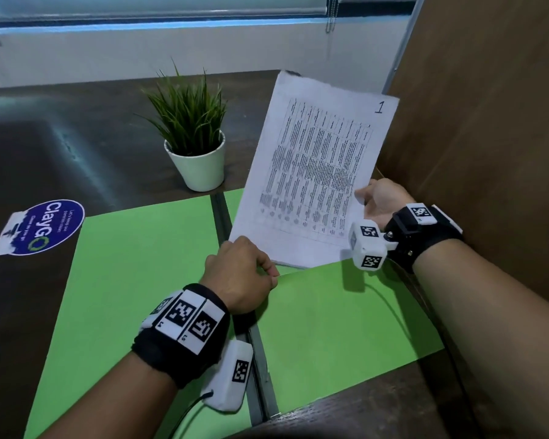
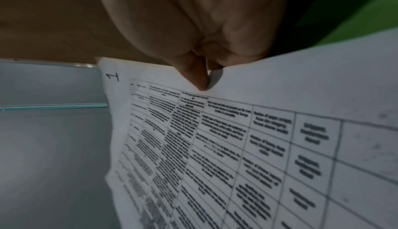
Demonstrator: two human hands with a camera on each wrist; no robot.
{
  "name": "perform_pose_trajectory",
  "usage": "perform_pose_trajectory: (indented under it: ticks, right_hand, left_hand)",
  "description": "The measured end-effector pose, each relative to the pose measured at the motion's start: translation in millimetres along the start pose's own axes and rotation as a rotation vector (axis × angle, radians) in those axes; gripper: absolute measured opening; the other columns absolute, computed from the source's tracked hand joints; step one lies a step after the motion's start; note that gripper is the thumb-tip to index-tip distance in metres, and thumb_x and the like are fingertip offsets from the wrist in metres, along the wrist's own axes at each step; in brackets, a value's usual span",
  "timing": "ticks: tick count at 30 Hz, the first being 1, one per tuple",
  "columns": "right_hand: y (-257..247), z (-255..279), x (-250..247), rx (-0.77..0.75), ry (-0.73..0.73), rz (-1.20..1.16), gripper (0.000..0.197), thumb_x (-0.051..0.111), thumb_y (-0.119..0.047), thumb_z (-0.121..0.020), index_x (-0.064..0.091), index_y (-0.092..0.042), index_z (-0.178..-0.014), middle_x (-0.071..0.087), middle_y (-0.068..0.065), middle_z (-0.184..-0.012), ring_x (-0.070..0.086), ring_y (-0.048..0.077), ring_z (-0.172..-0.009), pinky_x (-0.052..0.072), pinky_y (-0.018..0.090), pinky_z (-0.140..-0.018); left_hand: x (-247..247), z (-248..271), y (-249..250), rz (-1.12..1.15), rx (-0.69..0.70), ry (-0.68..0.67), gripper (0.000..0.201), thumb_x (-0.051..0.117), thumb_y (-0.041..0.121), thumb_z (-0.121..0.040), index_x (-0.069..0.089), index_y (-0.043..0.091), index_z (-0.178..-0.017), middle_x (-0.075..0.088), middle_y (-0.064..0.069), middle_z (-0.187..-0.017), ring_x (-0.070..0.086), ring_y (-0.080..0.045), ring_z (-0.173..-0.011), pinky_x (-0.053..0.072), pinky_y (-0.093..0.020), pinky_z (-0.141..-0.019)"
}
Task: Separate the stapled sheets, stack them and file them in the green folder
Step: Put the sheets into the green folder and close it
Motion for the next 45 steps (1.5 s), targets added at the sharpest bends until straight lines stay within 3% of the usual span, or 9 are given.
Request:
perform_pose_trajectory:
  ticks: [4,9,14,18,26,31,35,38,45]
  right_hand:
    - [-10,-15,-9,-0.045,-0.003,0.506,0.018,0.059,0.003,-0.084,0.06,-0.015,-0.088,0.06,0.011,-0.11,0.061,0.029,-0.098,0.053,0.05,-0.098]
    - [-20,8,12,-0.023,-0.065,1.032,0.01,0.06,-0.006,-0.09,0.062,0.0,-0.083,0.062,0.025,-0.088,0.062,0.038,-0.071,0.05,0.038,-0.058]
    - [-22,-1,33,-0.125,0.037,1.453,0.034,0.072,-0.032,-0.068,0.06,-0.007,-0.087,0.06,0.014,-0.087,0.06,0.031,-0.08,0.054,0.041,-0.071]
    - [-31,21,76,-0.365,-0.048,1.458,0.023,0.056,-0.02,-0.093,0.053,-0.01,-0.113,0.057,0.007,-0.103,0.059,0.028,-0.096,0.044,0.031,-0.075]
    - [-18,27,181,-0.549,-0.225,1.494,0.045,0.054,-0.042,-0.093,0.064,-0.008,-0.122,0.068,0.014,-0.12,0.066,0.032,-0.106,0.054,0.041,-0.094]
    - [13,-68,240,-0.454,-0.131,1.662,0.055,0.055,-0.067,-0.074,0.068,-0.013,-0.077,0.074,0.008,-0.092,0.066,0.029,-0.081,0.056,0.05,-0.083]
    - [45,-164,260,-0.41,-0.18,1.849,0.032,0.066,-0.045,-0.068,0.06,-0.015,-0.077,0.069,0.006,-0.114,0.061,0.03,-0.089,0.054,0.053,-0.084]
    - [57,-244,258,-0.47,-0.174,1.857,0.04,0.07,-0.048,-0.047,0.055,-0.015,-0.066,0.069,0.004,-0.09,0.064,0.036,-0.078,0.054,0.056,-0.076]
    - [-4,5,196,-0.572,-0.221,1.685,0.017,0.055,-0.024,-0.088,0.064,-0.009,-0.085,0.065,0.008,-0.081,0.062,0.028,-0.071,0.051,0.031,-0.065]
  left_hand:
    - [1,1,3,-0.073,0.032,-0.001,0.009,0.069,0.033,-0.09,0.072,0.033,-0.081,0.051,0.012,-0.12,0.039,-0.016,-0.127,0.031,-0.04,-0.106]
    - [7,-4,1,0.005,-0.003,-0.08,0.007,0.071,0.028,-0.089,0.073,0.03,-0.083,0.018,0.003,-0.165,0.011,-0.018,-0.152,0.017,-0.042,-0.122]
    - [11,-6,-3,0.041,-0.025,-0.148,0.002,0.068,0.03,-0.092,0.068,0.032,-0.093,0.003,-0.001,-0.169,0.013,-0.021,-0.154,0.023,-0.04,-0.123]
    - [5,-21,-13,0.001,0.008,-0.118,0.05,0.06,0.038,-0.097,0.045,0.023,-0.142,0.002,-0.003,-0.168,0.017,-0.022,-0.154,0.025,-0.044,-0.122]
    - [-12,-66,-43,-0.147,-0.064,-0.15,0.054,0.042,0.022,-0.101,0.031,0.019,-0.153,0.014,-0.012,-0.166,0.015,-0.031,-0.152,0.025,-0.051,-0.12]
    - [-5,-77,-50,-0.307,-0.037,-0.237,0.063,0.04,0.027,-0.102,0.012,0.017,-0.158,0.001,-0.008,-0.168,0.006,-0.032,-0.153,0.025,-0.058,-0.117]
    - [-2,-77,-51,-0.32,-0.062,-0.267,0.068,0.039,0.029,-0.103,0.005,0.014,-0.159,-0.004,-0.009,-0.168,0.001,-0.032,-0.154,0.021,-0.057,-0.12]
    - [-4,-75,-49,-0.321,-0.068,-0.283,0.07,0.038,0.03,-0.104,-0.002,0.015,-0.16,-0.011,-0.007,-0.168,-0.006,-0.03,-0.155,0.017,-0.057,-0.121]
    - [-2,-76,-48,-0.363,-0.082,-0.296,0.065,0.031,0.031,-0.107,-0.005,0.017,-0.16,-0.014,-0.006,-0.168,-0.008,-0.029,-0.155,0.017,-0.056,-0.122]
Point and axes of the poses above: each hand's wrist, its own z-axis away from the middle knuckle, its own x-axis out of the palm, y = z × x, the point moved 4 cm from there along -z, towards the middle knuckle
